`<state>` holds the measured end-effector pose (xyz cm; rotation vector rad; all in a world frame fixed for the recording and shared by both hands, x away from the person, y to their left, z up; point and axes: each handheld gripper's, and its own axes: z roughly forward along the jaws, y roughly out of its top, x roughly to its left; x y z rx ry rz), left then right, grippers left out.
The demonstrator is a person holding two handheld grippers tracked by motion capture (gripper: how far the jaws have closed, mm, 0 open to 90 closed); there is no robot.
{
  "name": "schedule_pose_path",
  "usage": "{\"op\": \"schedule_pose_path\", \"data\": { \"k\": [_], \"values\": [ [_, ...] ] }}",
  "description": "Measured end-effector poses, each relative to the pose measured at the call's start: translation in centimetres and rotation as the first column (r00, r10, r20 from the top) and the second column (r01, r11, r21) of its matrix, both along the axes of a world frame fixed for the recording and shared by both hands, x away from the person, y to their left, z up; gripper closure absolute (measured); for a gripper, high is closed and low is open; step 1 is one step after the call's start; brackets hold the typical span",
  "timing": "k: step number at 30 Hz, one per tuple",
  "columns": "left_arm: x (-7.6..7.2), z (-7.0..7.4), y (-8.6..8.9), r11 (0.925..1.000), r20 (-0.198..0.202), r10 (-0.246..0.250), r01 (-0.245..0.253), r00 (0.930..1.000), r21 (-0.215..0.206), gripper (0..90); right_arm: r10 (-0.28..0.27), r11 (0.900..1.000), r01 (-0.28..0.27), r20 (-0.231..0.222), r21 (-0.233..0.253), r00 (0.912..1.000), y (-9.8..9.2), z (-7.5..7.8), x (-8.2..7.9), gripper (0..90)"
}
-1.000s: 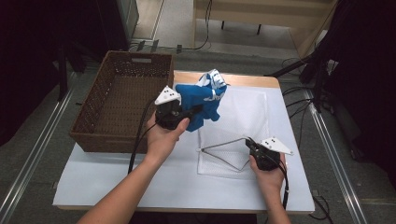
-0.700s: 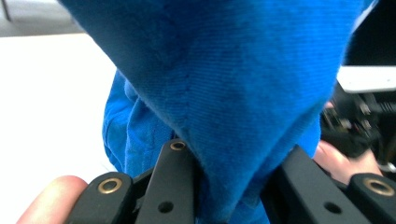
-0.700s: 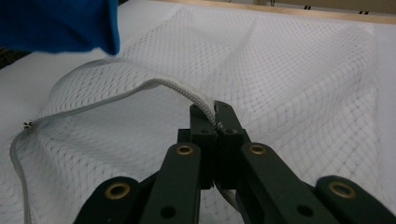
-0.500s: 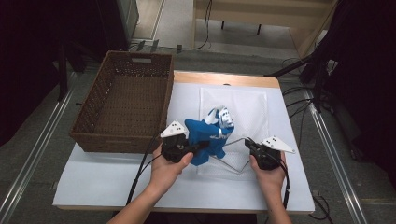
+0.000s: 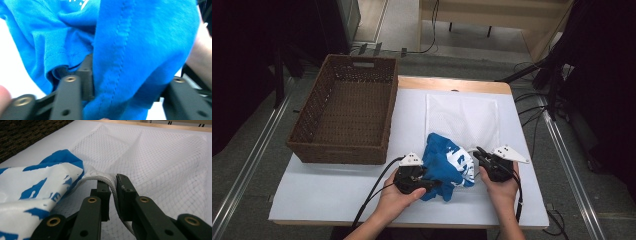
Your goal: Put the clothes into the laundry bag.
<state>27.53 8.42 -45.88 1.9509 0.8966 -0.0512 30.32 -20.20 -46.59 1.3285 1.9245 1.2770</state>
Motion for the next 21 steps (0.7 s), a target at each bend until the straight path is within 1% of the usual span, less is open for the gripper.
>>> {"op": "schedule_pose_path", "data": {
  "k": [1,2,3,4,5,6,7,10,12,13,15,17,18,20,21],
  "values": [
    [-0.2,0.1,0.0,0.9999,0.022,0.001,-0.001,0.9998,0.011,50.9,0.0,1.0,0.0,0.0,0.0,1.0,0.0,0.0,0.0,82.7],
    [-0.4,0.3,0.1,0.9998,0.036,0.007,-0.008,0.9993,0.02,38.9,0.003,1.0,-0.003,0.003,-0.002,1.0,-0.1,0.2,0.0,87.2],
    [-0.5,0.5,0.2,0.9997,0.052,0.011,-0.012,0.9986,0.023,38.9,0.003,1.0,-0.003,0.003,-0.002,1.0,-0.1,0.2,0.0,87.2],
    [-0.7,0.8,0.3,0.9994,0.067,0.021,-0.023,0.9975,0.026,35.0,0.001,1.0,-0.001,0.008,-0.005,1.0,-0.2,0.3,0.0,88.4],
    [-0.7,1.0,0.4,0.9993,0.075,0.028,-0.03,0.9968,0.021,28.7,0.003,1.0,-0.003,0.006,-0.004,1.0,-0.2,0.3,0.0,89.2],
    [-0.7,1.3,0.7,0.9994,0.082,0.033,-0.034,0.9961,0.003,28.7,0.002,1.0,-0.002,0.004,-0.002,1.0,-0.2,0.3,0.0,89.4],
    [-0.7,1.7,1.0,0.9989,0.084,0.041,-0.039,0.9956,-0.027,26.5,0.004,1.0,-0.004,0.005,-0.003,1.0,-0.1,0.4,0.0,89.4],
    [-0.5,2.5,1.4,0.9959,0.098,0.054,-0.046,0.9937,-0.078,23.4,0.013,1.0,-0.013,0.012,-0.002,0.9998,0.0,0.7,-0.1,89.4],
    [-0.2,2.9,1.4,0.9946,0.098,0.061,-0.053,0.9933,-0.09,20.6,0.016,1.0,-0.016,0.015,0.005,0.9997,0.1,0.9,-0.2,89.4],
    [0.0,3.0,1.3,0.9947,0.096,0.066,-0.057,0.9932,-0.085,19.8,0.019,1.0,-0.019,0.018,0.004,0.9997,0.1,1.1,-0.2,89.4],
    [0.6,3.1,0.9,0.9952,0.087,0.072,-0.066,0.9936,-0.072,16.7,0.02,1.0,-0.02,0.02,0.008,0.9996,0.2,1.2,-0.2,89.4],
    [1.5,2.8,0.1,0.9966,0.065,0.067,-0.064,0.9956,-0.051,14.8,0.023,1.0,-0.024,0.022,0.013,0.9995,0.2,1.3,-0.2,89.4],
    [2.1,2.5,-0.5,0.9976,0.038,0.063,-0.062,0.9973,-0.032,13.7,0.025,1.0,-0.026,0.02,0.012,0.9995,0.2,1.3,-0.2,89.4],
    [2.7,1.8,-1.3,0.9981,-0.011,0.057,-0.058,0.9983,-0.021,13.8,0.025,1.0,-0.026,0.02,0.012,0.9995,0.2,1.3,-0.2,89.4],
    [2.9,1.3,-1.8,0.9983,-0.046,0.059,-0.059,0.9972,0.005,14.4,0.028,1.0,-0.028,0.019,0.012,0.9994,0.2,1.3,-0.2,89.4]
  ]
}}
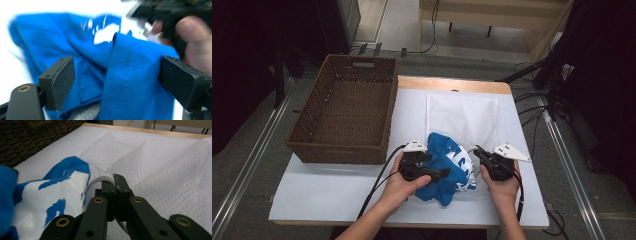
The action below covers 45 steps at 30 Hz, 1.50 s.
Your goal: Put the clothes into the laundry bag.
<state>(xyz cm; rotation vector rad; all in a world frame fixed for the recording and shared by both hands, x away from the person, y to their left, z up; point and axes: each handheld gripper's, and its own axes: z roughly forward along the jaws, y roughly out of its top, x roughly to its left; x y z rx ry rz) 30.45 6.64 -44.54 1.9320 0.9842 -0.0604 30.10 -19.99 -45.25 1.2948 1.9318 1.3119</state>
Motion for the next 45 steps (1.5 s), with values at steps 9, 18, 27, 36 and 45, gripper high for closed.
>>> {"op": "schedule_pose_path", "data": {
  "k": [9,18,27,36,45],
  "values": [
    [-0.9,-0.8,-1.9,0.9894,-0.01,-0.145,0.145,0.9893,0.001,73.4,0.012,1.0,-0.012,0.005,0.015,0.9999,-0.1,0.2,0.0,89.5],
    [-1.0,1.1,-2.2,0.9934,0.127,-0.014,0.029,0.9918,-0.111,75.5,0.042,0.999,-0.043,0.024,0.032,0.9988,0.9,1.4,-0.6,89.5],
    [0.1,0.2,-2.7,0.9981,0.073,0.036,-0.032,0.9967,-0.052,75.1,0.046,0.996,-0.047,0.02,0.07,0.9988,0.9,2.4,-0.9,89.5],
    [-0.1,-0.6,-2.6,0.9867,0.066,-0.143,0.148,0.9875,-0.068,49.2,0.032,0.997,-0.032,-0.002,0.076,0.9995,0.5,1.7,-0.6,89.5],
    [3.0,1.0,-0.1,0.9766,0.066,0.209,-0.205,0.9756,-0.066,32.3,0.021,0.997,-0.02,-0.007,0.076,0.9998,0.3,1.5,-0.5,89.5]
  ]
}}
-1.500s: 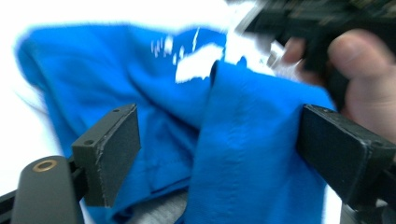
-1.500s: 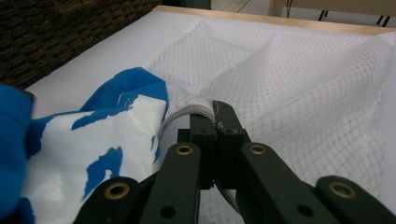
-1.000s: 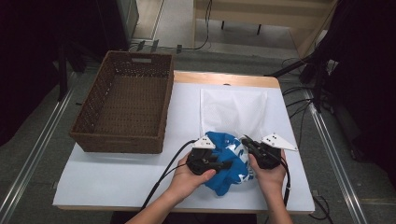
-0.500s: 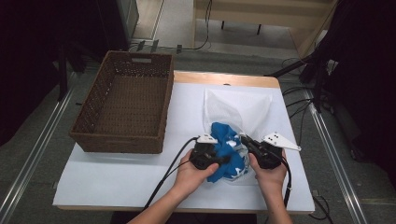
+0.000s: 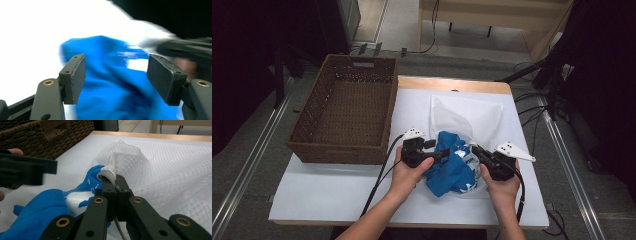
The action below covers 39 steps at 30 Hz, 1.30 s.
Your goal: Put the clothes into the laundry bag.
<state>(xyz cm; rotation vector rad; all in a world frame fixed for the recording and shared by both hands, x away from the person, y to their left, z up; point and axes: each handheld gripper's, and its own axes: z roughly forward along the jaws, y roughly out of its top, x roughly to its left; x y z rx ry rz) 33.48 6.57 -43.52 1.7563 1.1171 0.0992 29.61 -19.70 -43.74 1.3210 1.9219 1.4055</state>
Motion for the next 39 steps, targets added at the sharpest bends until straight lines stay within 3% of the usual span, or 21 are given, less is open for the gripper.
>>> {"op": "schedule_pose_path", "data": {
  "k": [3,6,8,9,12,14,16,18,20,21,22,24,25,26,27,28,29,31,34,38,39],
  "values": [
    [1.1,-0.8,-1.4,0.9882,-0.002,0.05,-0.049,0.9988,0.145,32.8,-0.001,1.0,0.001,-0.002,0.003,1.0,0.0,-0.1,0.1,89.5],
    [2.4,-2.3,-3.0,0.9681,-0.065,0.036,-0.018,0.9973,0.25,30.5,0.002,1.0,-0.002,-0.006,-0.001,1.0,0.0,-0.2,0.1,89.5],
    [2.9,-3.2,-3.6,0.9671,-0.133,0.007,0.027,0.991,0.253,29.9,0.0,1.0,0.0,-0.008,0.0,1.0,-0.1,-0.2,0.0,89.5],
    [2.8,-3.3,-3.7,0.9662,-0.106,-0.002,0.029,0.9943,0.256,31.1,0.001,1.0,-0.001,-0.007,0.001,1.0,-0.1,-0.3,0.1,89.5],
    [2.5,-3.2,-3.8,0.9593,-0.098,-0.076,0.099,0.9923,0.264,66.2,-0.003,1.0,0.003,-0.011,0.003,0.9999,-0.4,-0.5,0.2,89.5],
    [2.1,-2.6,-3.6,0.9545,-0.08,-0.11,0.128,0.9907,0.269,80.1,-0.005,1.0,0.005,-0.013,0.005,0.9999,-0.5,-0.6,0.3,89.5],
    [1.4,-1.8,-3.4,0.9603,-0.055,-0.149,0.158,0.9873,0.23,86.5,-0.007,1.0,0.007,-0.013,0.006,0.9999,-0.5,-0.6,0.3,89.5],
    [0.4,-0.8,-3.3,0.9566,0.013,-0.201,0.193,0.9796,0.218,87.2,-0.009,1.0,0.009,-0.013,0.008,0.9999,-0.6,-0.6,0.3,89.5],
    [-0.7,0.0,-3.2,0.9479,0.068,-0.282,0.267,0.957,0.174,87.3,-0.009,1.0,0.009,-0.015,0.007,0.9999,-0.5,-0.7,0.4,89.6],
    [-1.5,0.3,-3.3,0.9382,0.093,-0.325,0.309,0.9409,0.156,87.3,-0.011,1.0,0.011,-0.016,0.004,0.9998,-0.5,-0.7,0.4,89.6],
    [-2.1,0.5,-3.5,0.9223,0.107,-0.377,0.363,0.9199,0.133,87.2,-0.013,1.0,0.014,-0.019,0.004,0.9997,-0.5,-0.8,0.4,89.5],
    [-3.2,0.5,-4.0,0.8723,0.119,-0.484,0.467,0.867,0.145,86.2,-0.014,1.0,0.014,-0.02,0.005,0.9997,-0.5,-0.8,0.5,89.6],
    [-3.6,0.3,-4.5,0.8502,0.109,-0.52,0.501,0.8473,0.161,85.5,-0.014,1.0,0.014,-0.019,0.007,0.9997,-0.5,-0.8,0.5,89.6],
    [-3.7,0.0,-4.9,0.833,0.089,-0.544,0.524,0.8344,0.178,84.3,-0.012,1.0,0.012,-0.019,0.012,0.9998,-0.4,-0.8,0.5,89.6],
    [-3.8,-0.4,-5.4,0.8269,0.067,-0.549,0.53,0.833,0.187,83.2,-0.011,1.0,0.011,-0.02,0.017,0.9997,-0.4,-0.8,0.5,89.6],
    [-3.6,-0.8,-5.8,0.825,0.038,-0.546,0.529,0.8369,0.199,82.2,-0.01,1.0,0.01,-0.015,0.019,0.9998,-0.2,-0.7,0.4,89.6],
    [-3.2,-1.2,-6.0,0.8303,0.004,-0.529,0.517,0.8486,0.209,82.1,-0.009,1.0,0.009,-0.007,0.019,0.9999,-0.1,-0.5,0.3,89.6],
    [-2.4,-1.7,-6.3,0.8557,-0.027,-0.474,0.468,0.88,0.222,83.3,0.003,1.0,-0.004,0.015,0.017,0.9999,0.2,-0.2,0.0,89.6],
    [-1.3,-1.9,-6.5,0.883,-0.081,-0.414,0.421,0.9069,0.207,84.9,0.019,1.0,-0.02,0.04,0.018,0.999,0.4,0.4,-0.3,89.6],
    [-1.0,-1.5,-6.9,0.874,-0.073,-0.427,0.431,0.9016,0.223,85.4,0.031,0.998,-0.034,0.058,0.048,0.9978,0.2,0.7,-0.5,89.6],
    [-1.0,-1.4,-7.0,0.8777,-0.066,-0.418,0.422,0.906,0.227,85.5,0.032,0.998,-0.035,0.058,0.052,0.9978,0.2,0.7,-0.5,89.6]
  ]
}}
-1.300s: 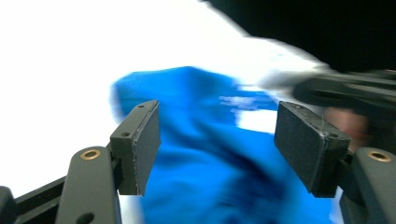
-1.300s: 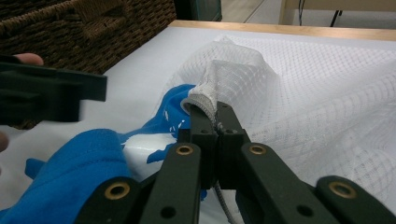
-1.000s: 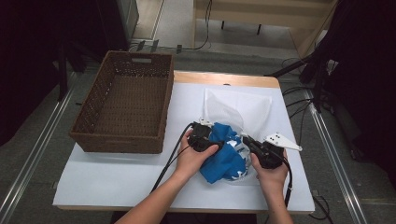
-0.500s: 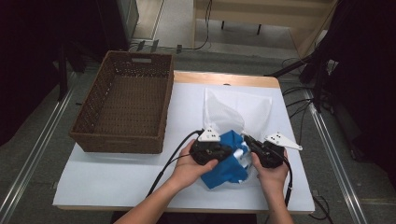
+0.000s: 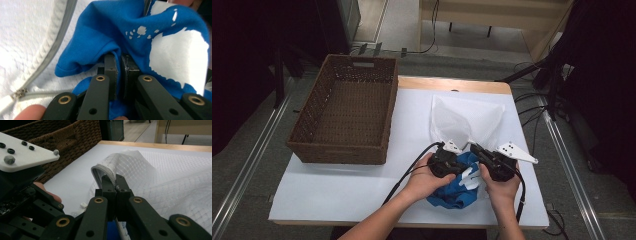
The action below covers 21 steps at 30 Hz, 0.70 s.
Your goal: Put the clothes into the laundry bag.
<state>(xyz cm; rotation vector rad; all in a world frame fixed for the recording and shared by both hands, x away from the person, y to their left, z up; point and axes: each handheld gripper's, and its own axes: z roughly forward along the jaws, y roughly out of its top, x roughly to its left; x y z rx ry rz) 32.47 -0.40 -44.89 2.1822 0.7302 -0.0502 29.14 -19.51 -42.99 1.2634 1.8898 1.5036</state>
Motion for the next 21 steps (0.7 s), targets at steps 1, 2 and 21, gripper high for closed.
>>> {"op": "schedule_pose_path", "data": {
  "k": [1,2,21],
  "values": [
    [0.1,0.1,0.1,0.9999,0.014,0.014,-0.014,0.9998,-0.002,85.8,-0.003,1.0,0.003,-0.001,-0.002,1.0,0.0,0.0,0.0,89.6],
    [0.3,0.2,0.2,0.9988,0.018,0.049,-0.049,0.9986,-0.007,86.2,-0.004,1.0,0.004,-0.002,0.0,1.0,-0.1,0.0,0.0,89.6],
    [-1.0,2.0,2.8,0.9534,0.064,0.253,-0.237,0.9653,-0.186,22.1,-0.038,0.999,0.038,-0.02,-0.006,0.9991,-0.5,-0.8,0.2,89.6]
  ]
}}
